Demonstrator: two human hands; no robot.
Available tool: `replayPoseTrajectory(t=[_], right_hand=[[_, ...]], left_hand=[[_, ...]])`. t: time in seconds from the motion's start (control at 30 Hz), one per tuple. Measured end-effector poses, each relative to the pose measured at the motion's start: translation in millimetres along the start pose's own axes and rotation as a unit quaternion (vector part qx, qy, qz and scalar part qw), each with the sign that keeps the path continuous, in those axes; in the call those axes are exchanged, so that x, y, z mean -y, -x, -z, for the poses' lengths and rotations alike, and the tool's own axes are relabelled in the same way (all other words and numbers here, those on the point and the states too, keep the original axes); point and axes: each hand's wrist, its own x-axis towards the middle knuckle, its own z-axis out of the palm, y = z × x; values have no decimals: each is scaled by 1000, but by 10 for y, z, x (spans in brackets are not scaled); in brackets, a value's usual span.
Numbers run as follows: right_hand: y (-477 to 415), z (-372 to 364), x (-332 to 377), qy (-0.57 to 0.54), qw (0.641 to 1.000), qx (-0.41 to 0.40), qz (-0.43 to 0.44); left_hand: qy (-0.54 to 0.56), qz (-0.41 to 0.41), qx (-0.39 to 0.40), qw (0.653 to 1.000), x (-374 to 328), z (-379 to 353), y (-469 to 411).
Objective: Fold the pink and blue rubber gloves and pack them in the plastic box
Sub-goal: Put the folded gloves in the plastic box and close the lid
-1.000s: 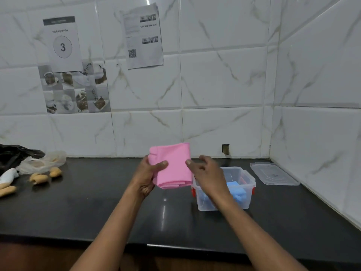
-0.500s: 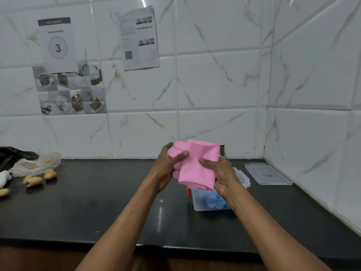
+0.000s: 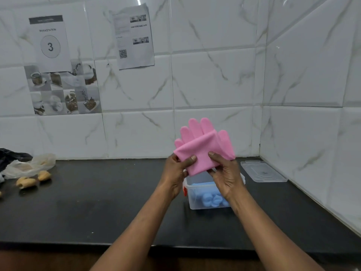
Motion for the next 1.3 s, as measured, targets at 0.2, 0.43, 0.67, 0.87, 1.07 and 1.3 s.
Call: replayPoseTrajectory(t=[0.2, 0.43, 0.67, 0.87, 1.07, 1.3], right_hand=[[-118, 284, 331, 218, 975, 20, -34], [-390, 388, 472, 390, 920, -51, -5], [-830, 403, 435, 678, 730, -29, -79], [-828, 379, 194, 811, 568, 28, -136], [-736, 559, 109, 798, 594, 75, -75], [-751, 546, -106, 887, 451, 78, -66]], left_hand=[[-126, 14, 51, 991, -72, 60, -106], [-177, 96, 28, 979, -200, -76, -391], [-375, 162, -48, 912, -53, -289, -581], [-598, 132, -20, 790, 202, -408, -542], [-688, 25, 46, 724, 343, -352, -408], [-785, 140, 131, 589, 285, -506, -394]])
